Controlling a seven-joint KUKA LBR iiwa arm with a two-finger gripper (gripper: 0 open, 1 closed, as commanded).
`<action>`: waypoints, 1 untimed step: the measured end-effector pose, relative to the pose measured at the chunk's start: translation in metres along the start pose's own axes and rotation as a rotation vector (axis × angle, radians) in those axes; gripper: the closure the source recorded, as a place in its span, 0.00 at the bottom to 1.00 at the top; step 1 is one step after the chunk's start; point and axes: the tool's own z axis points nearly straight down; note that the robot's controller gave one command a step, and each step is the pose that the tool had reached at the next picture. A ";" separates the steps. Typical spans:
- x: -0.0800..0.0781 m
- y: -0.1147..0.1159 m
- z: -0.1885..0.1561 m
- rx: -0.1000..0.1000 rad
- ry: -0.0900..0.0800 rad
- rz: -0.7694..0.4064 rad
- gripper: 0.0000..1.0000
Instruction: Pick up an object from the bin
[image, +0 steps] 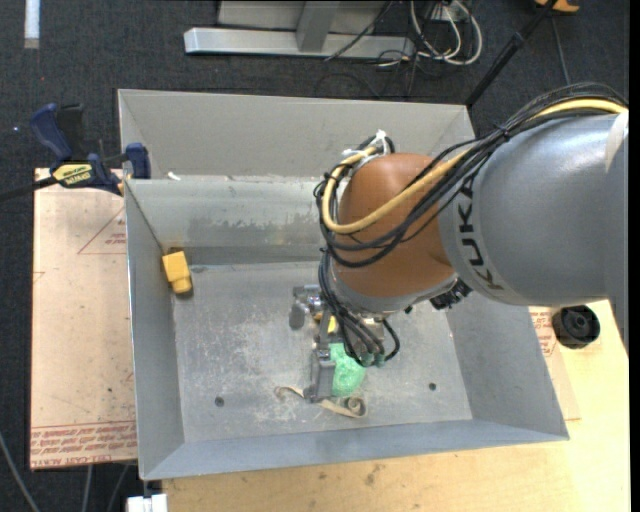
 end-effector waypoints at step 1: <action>0.000 0.000 0.000 0.000 0.000 0.000 0.00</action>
Offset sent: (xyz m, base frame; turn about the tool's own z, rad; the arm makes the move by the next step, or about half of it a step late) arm -0.0161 -0.0497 -0.0402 -0.0593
